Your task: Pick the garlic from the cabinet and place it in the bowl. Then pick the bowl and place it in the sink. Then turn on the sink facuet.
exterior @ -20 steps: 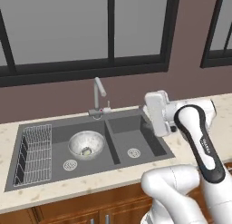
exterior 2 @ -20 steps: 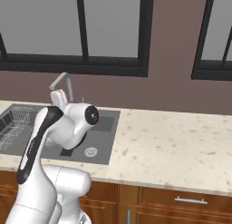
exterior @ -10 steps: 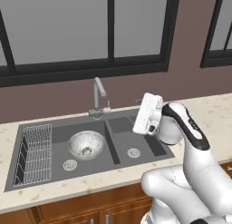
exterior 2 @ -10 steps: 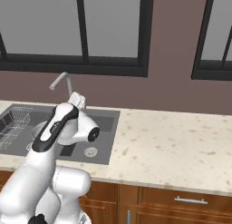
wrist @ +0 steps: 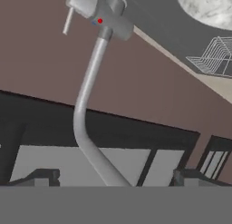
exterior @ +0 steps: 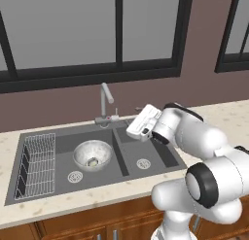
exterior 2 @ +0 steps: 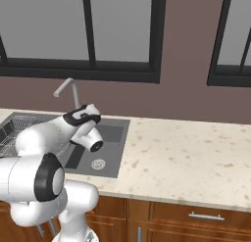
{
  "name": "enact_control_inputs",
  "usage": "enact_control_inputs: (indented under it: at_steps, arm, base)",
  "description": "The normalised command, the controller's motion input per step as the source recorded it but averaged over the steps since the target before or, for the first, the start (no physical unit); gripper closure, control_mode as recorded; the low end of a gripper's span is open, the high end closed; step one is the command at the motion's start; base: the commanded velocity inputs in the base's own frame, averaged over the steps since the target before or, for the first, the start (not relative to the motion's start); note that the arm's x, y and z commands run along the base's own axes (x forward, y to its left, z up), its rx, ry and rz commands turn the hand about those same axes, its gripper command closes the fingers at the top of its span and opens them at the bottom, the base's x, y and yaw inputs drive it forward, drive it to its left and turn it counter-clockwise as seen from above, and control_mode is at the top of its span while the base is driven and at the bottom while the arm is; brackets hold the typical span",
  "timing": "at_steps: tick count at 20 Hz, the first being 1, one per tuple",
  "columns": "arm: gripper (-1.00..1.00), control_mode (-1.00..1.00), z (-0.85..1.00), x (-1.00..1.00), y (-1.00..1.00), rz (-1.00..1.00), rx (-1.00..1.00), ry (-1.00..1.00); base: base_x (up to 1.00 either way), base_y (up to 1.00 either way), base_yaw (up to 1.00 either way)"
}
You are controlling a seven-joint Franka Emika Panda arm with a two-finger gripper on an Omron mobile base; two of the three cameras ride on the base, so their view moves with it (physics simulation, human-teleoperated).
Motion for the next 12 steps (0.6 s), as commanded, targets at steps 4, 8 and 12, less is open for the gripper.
enact_control_inputs:
  at_steps: [4, 8, 12]
  arm:
    - [-1.00, -1.00, -0.06, 0.65, -0.01, 0.00, 0.15, 0.08]
    - [-1.00, -1.00, -0.20, 0.38, 0.00, 0.00, 0.00, 0.00]
    - [-1.00, -1.00, -0.09, 0.47, 0.00, 0.00, 0.00, 0.00]
  base:
    - [0.00, 0.00, 0.00]
    - [0.00, 0.00, 0.00]
    - [0.00, 0.00, 0.00]
